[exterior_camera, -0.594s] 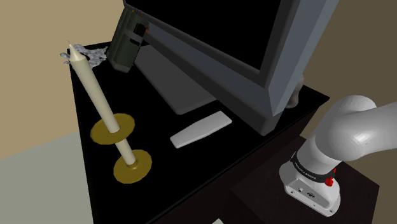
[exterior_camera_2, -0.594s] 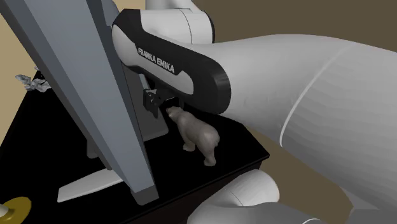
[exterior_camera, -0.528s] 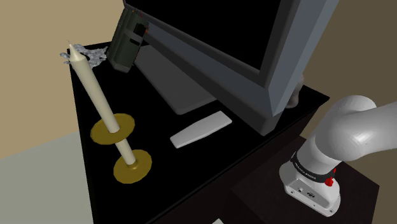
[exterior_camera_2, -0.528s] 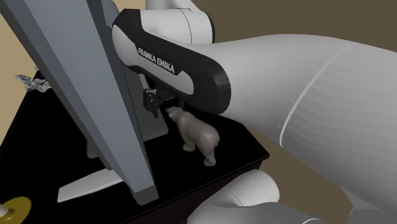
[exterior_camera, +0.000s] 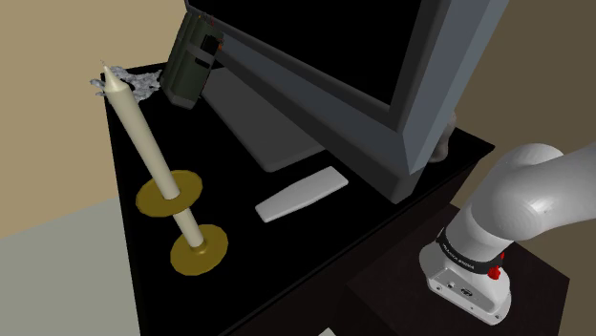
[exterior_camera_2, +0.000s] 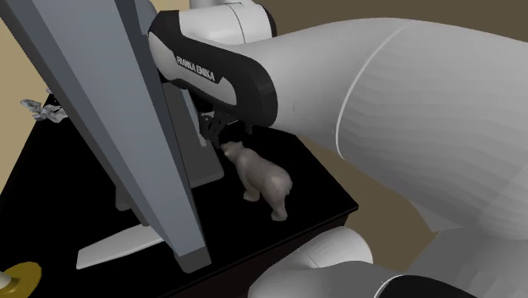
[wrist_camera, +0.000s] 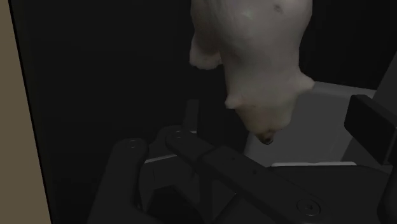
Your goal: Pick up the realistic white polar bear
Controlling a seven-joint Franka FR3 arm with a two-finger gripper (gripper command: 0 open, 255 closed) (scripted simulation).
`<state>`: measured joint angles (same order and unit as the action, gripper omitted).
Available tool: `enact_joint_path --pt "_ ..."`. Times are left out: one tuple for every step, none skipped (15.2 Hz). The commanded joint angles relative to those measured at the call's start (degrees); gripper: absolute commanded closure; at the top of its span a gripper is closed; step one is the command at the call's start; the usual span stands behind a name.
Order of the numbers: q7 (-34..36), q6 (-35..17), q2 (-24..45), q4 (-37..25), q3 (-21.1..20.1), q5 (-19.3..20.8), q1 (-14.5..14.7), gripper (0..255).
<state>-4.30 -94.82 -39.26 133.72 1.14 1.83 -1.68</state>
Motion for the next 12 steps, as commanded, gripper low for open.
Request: enact_joint_path --pt "0.12 -1.38 -0.11 1.51 -0.07 0.03 0.01 0" --pt "0.14 -2.12 -0.21 2.35 -0.06 0.04 0.0 0" --pt "0.16 -3.29 -0.35 3.66 -0.04 0.06 0.0 0" --pt "0.16 -3.29 -0.36 3.67 -0.04 0.06 0.0 0" --pt "0.16 -3.29 -0.35 3.66 -0.04 0.06 0.0 0" --pt "0.18 -3.27 -0.38 3.68 -0.06 0.04 0.01 255" --pt "0.2 -3.31 -0.35 3.69 -0.07 0.04 0.01 255" --pt "0.22 -3.34 -0.34 3.71 -0.09 0.02 0.03 255" --pt "0.22 -3.29 -0.36 3.68 -0.09 0.02 0.02 255" --pt "0.22 -3.28 -0.39 3.7 -0.1 0.02 0.03 255" --pt "0.25 -3.27 -0.39 3.69 -0.12 0.01 0.04 255" --pt "0.26 -3.31 -0.33 3.67 -0.12 0.0 0.04 255"
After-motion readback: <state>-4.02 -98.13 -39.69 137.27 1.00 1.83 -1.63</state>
